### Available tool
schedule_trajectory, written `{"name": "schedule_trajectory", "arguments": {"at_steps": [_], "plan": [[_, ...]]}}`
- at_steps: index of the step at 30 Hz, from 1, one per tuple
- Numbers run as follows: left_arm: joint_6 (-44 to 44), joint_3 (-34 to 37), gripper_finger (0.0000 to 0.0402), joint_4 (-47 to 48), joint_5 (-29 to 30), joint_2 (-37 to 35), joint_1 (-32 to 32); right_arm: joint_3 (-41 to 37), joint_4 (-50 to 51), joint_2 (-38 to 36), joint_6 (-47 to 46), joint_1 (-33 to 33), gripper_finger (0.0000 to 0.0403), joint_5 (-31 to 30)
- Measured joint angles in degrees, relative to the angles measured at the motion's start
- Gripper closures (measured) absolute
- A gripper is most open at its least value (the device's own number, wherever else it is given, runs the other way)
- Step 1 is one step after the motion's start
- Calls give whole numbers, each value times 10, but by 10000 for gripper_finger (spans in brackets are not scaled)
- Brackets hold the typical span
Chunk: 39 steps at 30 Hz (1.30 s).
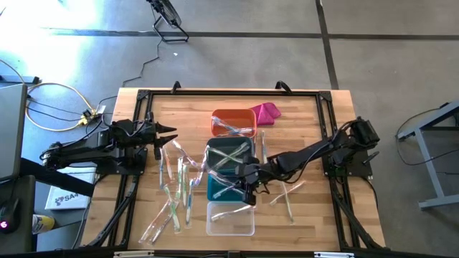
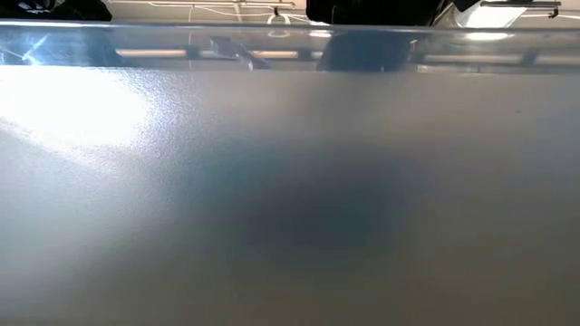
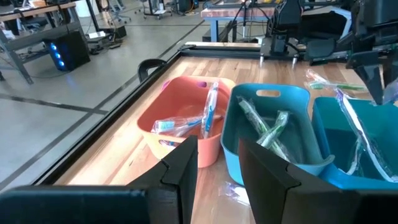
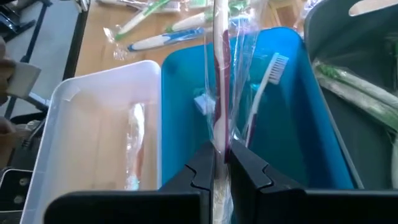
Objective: Pick & Place Toothbrushes
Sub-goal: Put the purple toothbrush into the blue bin
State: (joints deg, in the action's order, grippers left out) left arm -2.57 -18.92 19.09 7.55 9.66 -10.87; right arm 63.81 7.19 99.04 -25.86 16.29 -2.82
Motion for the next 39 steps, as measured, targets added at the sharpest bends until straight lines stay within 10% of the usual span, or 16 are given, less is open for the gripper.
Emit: {"name": "schedule_trajectory", "arguments": {"at_steps": [19, 39], "plan": [[-1, 0, 289, 4, 0, 0, 0, 0, 19, 64, -14, 2, 384, -13], [1, 0, 289, 5, 0, 0, 0, 0, 36, -4, 11, -7, 296, 16]]}}
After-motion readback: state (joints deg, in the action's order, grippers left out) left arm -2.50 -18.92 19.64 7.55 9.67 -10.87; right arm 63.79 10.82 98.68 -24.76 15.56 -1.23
